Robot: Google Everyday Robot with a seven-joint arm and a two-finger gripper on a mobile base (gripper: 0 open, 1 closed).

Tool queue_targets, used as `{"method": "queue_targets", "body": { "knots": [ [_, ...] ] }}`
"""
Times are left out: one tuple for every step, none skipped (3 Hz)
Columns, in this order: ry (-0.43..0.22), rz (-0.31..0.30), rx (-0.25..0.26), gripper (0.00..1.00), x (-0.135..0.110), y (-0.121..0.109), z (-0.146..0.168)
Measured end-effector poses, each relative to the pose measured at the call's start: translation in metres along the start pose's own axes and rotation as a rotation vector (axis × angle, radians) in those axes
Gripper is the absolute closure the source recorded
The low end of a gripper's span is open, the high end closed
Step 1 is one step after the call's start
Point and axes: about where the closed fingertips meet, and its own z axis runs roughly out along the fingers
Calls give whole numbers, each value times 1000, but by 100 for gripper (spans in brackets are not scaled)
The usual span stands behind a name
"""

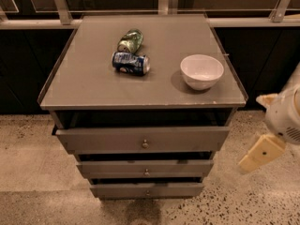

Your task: Open middle drawer

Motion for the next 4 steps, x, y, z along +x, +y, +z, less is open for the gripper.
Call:
{"method": "queue_targets", "body": {
  "knots": [
    [-14, 18, 35, 0, 7, -3, 14],
    [-15, 24, 41, 0, 7, -2, 14],
    [-23, 128, 34, 0, 33, 12, 45],
    [-48, 217, 32, 0, 64, 29, 94]
  ]
}}
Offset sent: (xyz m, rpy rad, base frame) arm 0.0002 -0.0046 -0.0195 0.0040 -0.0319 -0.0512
